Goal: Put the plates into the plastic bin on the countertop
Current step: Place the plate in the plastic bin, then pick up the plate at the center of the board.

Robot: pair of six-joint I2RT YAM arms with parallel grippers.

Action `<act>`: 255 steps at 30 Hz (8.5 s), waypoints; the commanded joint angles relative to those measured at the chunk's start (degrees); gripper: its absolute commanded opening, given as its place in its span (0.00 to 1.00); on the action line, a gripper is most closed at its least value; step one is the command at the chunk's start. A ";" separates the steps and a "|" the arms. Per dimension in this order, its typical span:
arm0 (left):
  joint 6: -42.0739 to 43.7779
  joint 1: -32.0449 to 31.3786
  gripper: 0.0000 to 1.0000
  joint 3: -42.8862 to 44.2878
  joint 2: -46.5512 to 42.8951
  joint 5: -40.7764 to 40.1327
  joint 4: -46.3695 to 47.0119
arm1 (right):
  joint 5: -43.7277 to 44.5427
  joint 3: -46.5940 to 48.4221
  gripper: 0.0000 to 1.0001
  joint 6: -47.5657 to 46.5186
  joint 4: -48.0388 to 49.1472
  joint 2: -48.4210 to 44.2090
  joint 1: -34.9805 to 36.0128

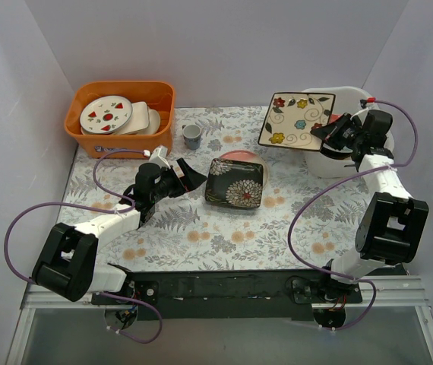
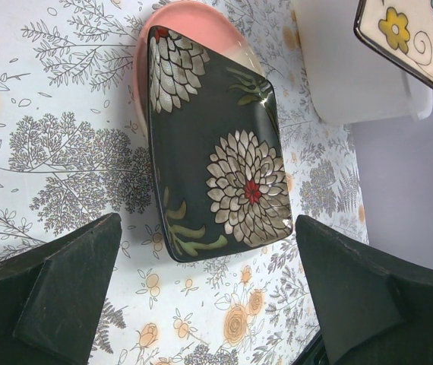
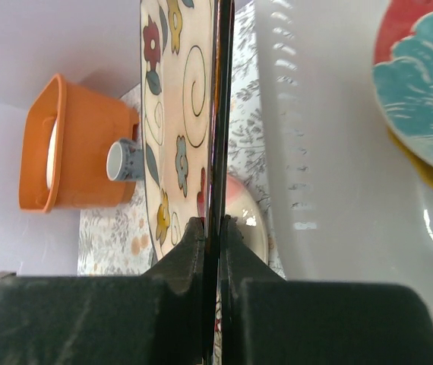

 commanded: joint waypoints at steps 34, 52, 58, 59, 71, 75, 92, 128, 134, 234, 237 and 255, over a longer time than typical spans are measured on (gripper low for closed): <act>2.56 0.04 0.98 1.28 -1.33 0.44 -1.40 | 23.71 1.63 0.01 8.14 17.63 -9.52 -8.97; 2.74 0.04 0.98 0.40 -1.50 0.44 -1.66 | 25.30 5.32 0.01 7.17 16.93 -6.35 -9.41; 2.83 -0.05 0.98 0.40 -1.59 0.44 -1.84 | 24.24 7.08 0.01 6.56 14.38 -3.63 -9.41; 2.83 -0.05 0.98 0.31 -1.68 0.35 -1.93 | 23.72 7.25 0.01 6.47 14.20 -3.19 -9.41; 2.74 0.04 0.98 -0.21 -1.68 0.18 -1.84 | 21.87 5.68 0.01 5.15 13.32 1.30 -9.24; 2.65 0.04 0.98 -0.30 -1.50 0.18 -1.75 | 21.43 4.45 0.01 4.71 13.06 2.26 -9.24; 2.39 0.04 0.98 -0.65 -1.33 0.44 -1.22 | 15.62 7.96 0.36 -2.31 3.92 9.03 -9.15; 1.25 -0.05 0.98 0.23 6.58 4.39 2.55 | 12.20 -0.13 0.70 -3.90 4.00 -3.62 -6.95; 0.90 -0.14 0.95 1.19 10.27 6.41 4.05 | 10.00 -1.62 0.70 -2.85 4.97 -6.43 -2.91; -3.85 -1.72 0.00 13.49 4.04 12.92 4.58 | -2.39 -10.41 0.88 -6.80 2.51 -8.99 11.59; -3.59 -1.72 0.00 13.85 3.16 13.01 4.14 | -3.18 -9.97 0.88 -6.98 2.34 -8.11 11.59; -4.29 -1.72 0.00 14.64 1.05 16.52 4.41 | -7.22 -10.41 0.85 -3.47 8.12 -0.82 19.41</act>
